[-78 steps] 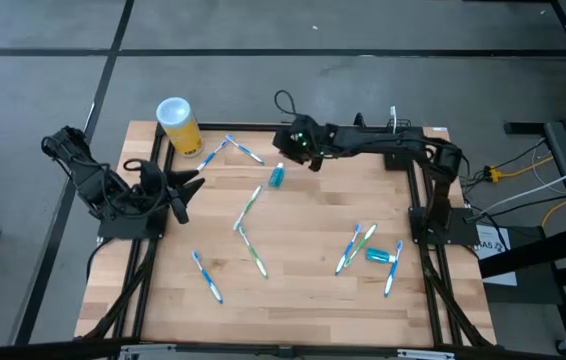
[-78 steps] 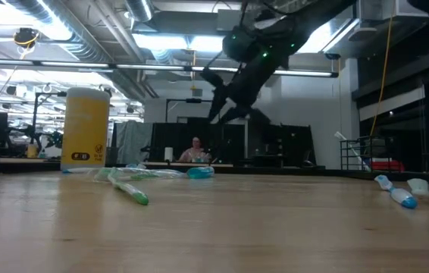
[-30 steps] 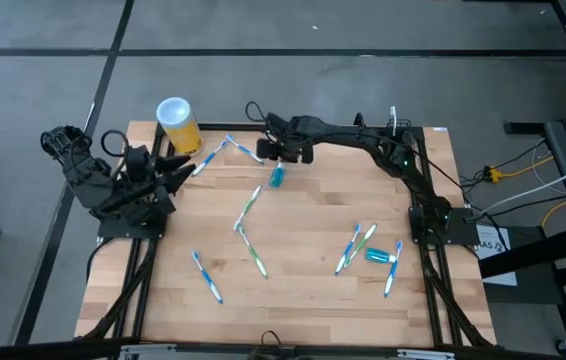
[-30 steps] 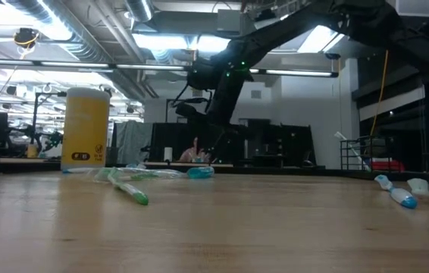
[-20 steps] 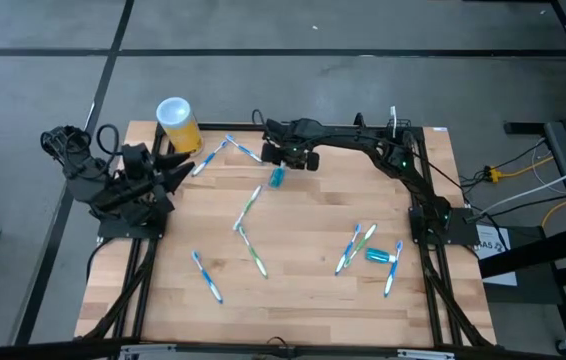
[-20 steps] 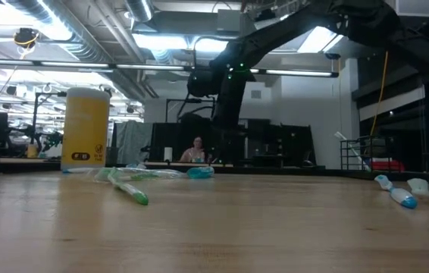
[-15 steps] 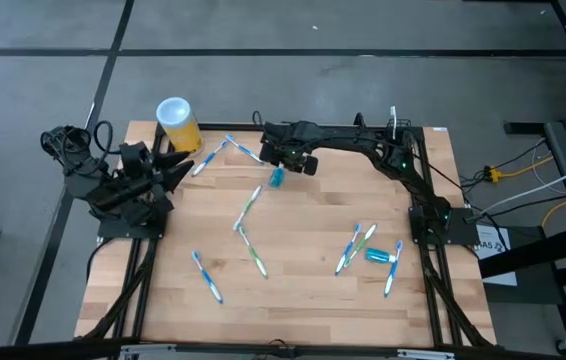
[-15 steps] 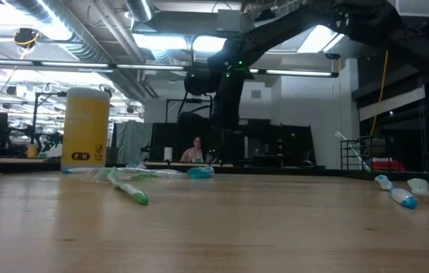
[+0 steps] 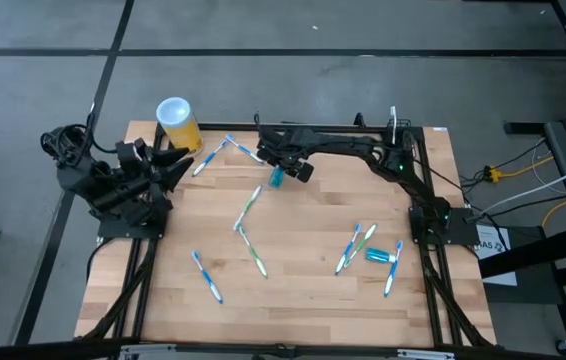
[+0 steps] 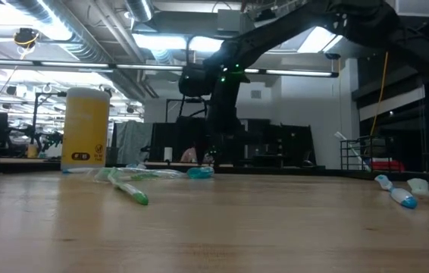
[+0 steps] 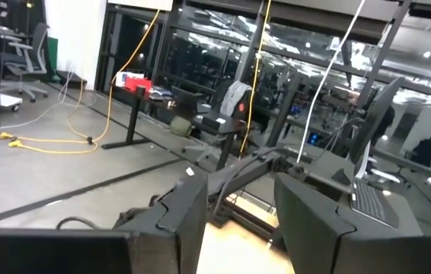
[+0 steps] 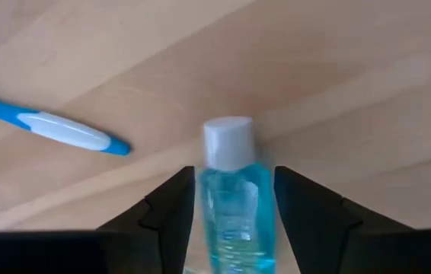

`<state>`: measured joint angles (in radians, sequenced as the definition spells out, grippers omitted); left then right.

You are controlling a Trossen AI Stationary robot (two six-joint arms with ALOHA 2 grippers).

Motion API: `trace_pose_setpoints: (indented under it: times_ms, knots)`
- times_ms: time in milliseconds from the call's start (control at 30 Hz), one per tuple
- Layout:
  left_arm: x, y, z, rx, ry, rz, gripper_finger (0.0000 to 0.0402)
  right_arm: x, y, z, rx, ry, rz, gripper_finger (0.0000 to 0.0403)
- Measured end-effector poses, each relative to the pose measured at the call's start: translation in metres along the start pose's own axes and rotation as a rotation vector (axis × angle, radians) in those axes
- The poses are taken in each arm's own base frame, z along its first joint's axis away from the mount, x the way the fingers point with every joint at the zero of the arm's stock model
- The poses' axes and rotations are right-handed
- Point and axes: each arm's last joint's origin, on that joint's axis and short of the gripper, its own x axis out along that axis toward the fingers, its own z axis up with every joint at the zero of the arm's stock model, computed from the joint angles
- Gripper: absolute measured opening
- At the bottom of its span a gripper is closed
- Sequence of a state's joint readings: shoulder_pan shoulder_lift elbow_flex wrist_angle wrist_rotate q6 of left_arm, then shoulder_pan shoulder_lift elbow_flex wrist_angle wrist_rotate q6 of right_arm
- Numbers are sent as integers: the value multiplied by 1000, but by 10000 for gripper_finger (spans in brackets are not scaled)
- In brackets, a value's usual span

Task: Pick & Place toothbrushing station
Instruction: Put the blue mouthwash into the mesh organizer

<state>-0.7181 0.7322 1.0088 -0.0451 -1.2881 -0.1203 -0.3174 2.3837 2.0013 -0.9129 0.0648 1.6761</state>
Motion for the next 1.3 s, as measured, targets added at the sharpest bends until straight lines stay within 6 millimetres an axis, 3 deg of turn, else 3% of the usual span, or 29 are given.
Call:
trace_pose_setpoints:
  times_ms: [567,733,1067,1300]
  knots:
    - [1,-4,2,-38,-5,-58,147,6,-6,-3,62,-12,-27,184]
    - [1,-7,0,-41,-1,-72,147,13,-16,-18,-39,44,-71,184]
    - [-1,-15,-4,-68,14,-113,147,12,-25,-43,-49,33,-92,183]
    - [-4,-18,-5,-68,21,-120,147,13,-26,-43,0,29,-104,137]
